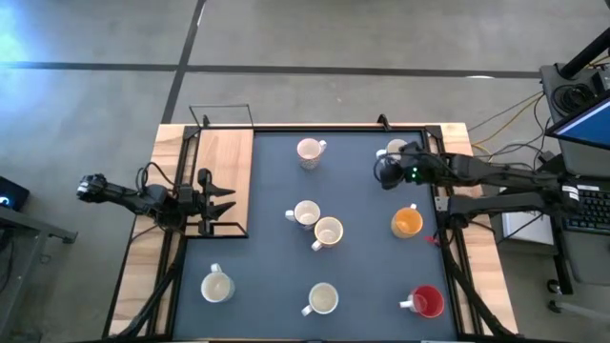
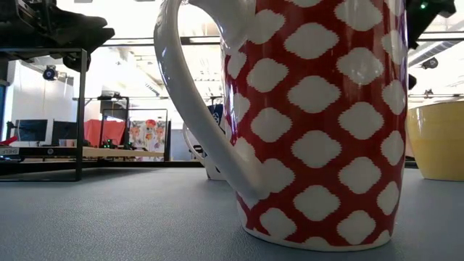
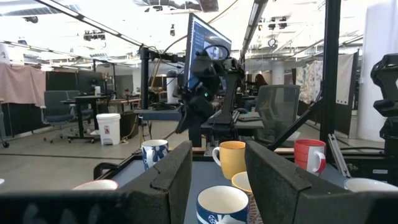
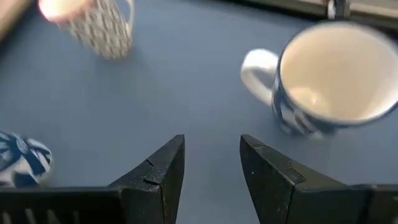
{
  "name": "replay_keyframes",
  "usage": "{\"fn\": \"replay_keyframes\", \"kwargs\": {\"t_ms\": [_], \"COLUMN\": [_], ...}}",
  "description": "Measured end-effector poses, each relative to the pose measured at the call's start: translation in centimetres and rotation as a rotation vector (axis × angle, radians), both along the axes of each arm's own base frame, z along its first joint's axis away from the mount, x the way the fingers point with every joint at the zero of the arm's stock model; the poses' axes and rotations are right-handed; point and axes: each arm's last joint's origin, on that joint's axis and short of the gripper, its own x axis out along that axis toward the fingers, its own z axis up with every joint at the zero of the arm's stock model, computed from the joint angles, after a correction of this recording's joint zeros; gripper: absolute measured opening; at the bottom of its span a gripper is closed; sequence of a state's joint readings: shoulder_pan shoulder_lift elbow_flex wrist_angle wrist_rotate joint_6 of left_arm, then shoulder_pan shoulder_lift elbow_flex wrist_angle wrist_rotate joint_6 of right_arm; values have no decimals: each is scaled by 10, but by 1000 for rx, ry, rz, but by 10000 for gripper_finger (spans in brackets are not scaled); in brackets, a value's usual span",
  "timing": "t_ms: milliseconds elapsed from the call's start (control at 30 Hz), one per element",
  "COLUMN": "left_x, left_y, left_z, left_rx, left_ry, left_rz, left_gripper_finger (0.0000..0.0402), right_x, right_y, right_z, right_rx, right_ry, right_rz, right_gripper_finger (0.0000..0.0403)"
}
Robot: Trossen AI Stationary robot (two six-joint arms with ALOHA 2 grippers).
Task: Place coffee mugs
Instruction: Move the blue patterned mug beside the other blue patterned mug
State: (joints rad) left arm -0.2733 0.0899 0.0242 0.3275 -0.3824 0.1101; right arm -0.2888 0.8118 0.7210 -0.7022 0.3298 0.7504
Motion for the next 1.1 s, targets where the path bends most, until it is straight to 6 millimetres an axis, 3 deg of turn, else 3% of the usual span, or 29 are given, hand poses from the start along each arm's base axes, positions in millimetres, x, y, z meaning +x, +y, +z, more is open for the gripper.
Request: {"fn": "replay_keyframes", "kwargs": {"t_ms": [267, 700, 1100], "left_x": [0, 0, 0], "left_y": [0, 0, 0], "left_z": [0, 0, 0], "left_rx": [0, 0, 0], "left_ry": [0, 0, 0], "left_rz": [0, 0, 0], "left_gripper_finger": [133, 133, 133], "right_x": [9, 26, 49], "right_y": [-15, -49, -78], "right_z": [10, 13, -19], "right_rx": [-2, 28, 92], "right_ry": [16, 222, 429], "right_rz": [-59, -105, -89], "right_gripper_finger": [144, 141, 141]}}
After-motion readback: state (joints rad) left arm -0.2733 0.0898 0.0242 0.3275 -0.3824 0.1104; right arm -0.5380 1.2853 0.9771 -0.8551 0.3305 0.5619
